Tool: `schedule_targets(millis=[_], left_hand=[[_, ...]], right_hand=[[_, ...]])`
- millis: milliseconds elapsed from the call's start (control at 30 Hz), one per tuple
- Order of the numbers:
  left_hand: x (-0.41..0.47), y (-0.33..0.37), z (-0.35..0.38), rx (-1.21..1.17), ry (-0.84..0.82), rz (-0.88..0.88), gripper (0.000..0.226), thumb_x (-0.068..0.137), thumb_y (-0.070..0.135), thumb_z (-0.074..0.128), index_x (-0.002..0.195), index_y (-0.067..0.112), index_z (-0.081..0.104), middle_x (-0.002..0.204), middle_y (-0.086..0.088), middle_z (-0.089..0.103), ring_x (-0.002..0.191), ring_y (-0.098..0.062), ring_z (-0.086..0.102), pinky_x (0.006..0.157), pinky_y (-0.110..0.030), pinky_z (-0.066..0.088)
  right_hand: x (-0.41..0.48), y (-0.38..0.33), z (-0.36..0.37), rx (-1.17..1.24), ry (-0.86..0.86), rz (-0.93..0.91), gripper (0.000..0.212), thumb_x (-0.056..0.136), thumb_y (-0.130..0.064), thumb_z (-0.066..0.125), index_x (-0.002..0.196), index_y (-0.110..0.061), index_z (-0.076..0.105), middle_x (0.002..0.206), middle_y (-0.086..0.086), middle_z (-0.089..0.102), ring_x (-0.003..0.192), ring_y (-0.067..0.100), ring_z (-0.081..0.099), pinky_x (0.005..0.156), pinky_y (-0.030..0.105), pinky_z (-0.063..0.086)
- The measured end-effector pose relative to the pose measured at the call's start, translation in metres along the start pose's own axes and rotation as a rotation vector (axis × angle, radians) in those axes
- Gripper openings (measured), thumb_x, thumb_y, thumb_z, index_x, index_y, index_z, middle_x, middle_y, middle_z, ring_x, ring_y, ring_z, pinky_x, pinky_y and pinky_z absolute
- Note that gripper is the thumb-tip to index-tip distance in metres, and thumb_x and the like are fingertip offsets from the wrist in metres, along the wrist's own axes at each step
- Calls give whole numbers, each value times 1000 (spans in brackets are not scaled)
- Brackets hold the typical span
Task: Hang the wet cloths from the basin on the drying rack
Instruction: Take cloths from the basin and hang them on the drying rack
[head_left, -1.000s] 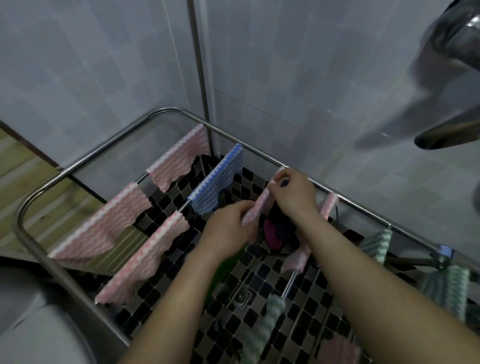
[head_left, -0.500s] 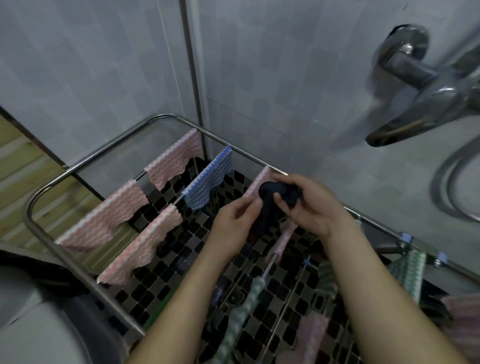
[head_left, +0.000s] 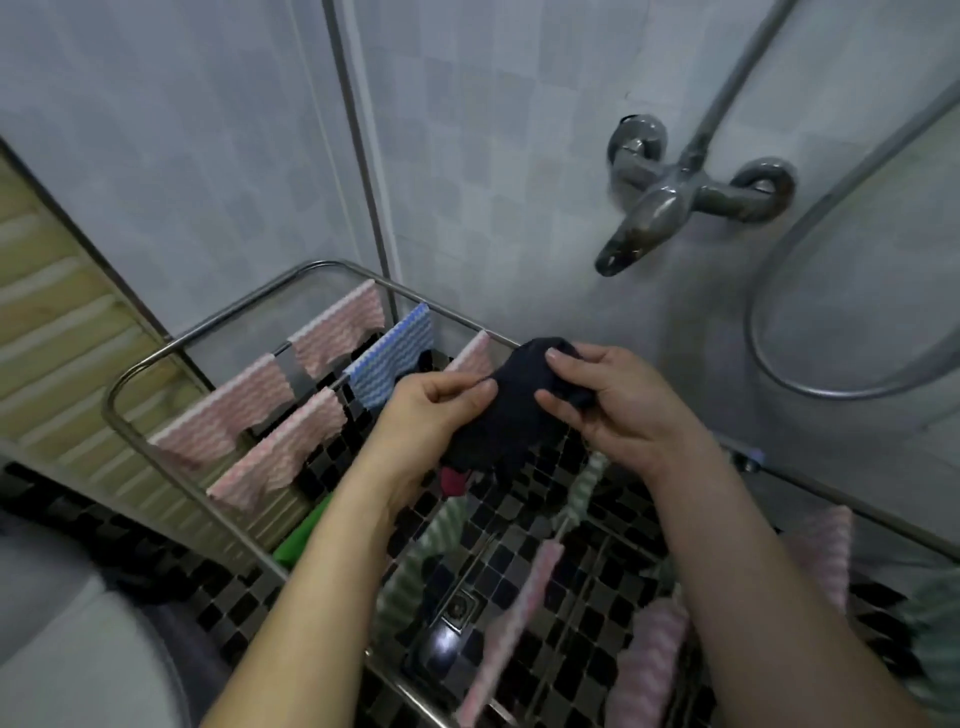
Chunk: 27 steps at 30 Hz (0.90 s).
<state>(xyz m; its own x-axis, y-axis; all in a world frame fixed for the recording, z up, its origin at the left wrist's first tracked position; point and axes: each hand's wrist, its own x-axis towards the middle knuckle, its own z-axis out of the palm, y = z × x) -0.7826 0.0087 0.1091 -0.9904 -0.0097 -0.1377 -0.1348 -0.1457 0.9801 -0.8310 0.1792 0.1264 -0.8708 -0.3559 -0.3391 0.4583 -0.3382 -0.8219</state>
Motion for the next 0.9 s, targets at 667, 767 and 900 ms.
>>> schedule_targets(millis=[667,767,900], left_hand=[[-145,34,138,214,-101,267,41,84,-22,47,105,7,66,81,-11,73,77,-18,68,72,-23,56],[-155,34,150,353,48,303,29,91,-6,52,84,16,70,63,-2,69,57,-12,65,56,-19,53],[-175,22,161,535,131,434,30,89,21,66,61,10,62,49,0,56,45,-10,48,48,-22,38]], right_hand=[[-202,-16,-54,-749,-88,-295,41,89,-14,67,128,-21,57,116,0,67,90,8,65,56,22,55],[-215,-9,-55,-643,12,-352,21,97,-20,55,112,-12,69,99,9,65,80,11,61,54,24,57],[-246,-4,-59,-421,18,-362,28,100,-26,51,93,-7,70,79,16,60,60,13,57,47,22,55]])
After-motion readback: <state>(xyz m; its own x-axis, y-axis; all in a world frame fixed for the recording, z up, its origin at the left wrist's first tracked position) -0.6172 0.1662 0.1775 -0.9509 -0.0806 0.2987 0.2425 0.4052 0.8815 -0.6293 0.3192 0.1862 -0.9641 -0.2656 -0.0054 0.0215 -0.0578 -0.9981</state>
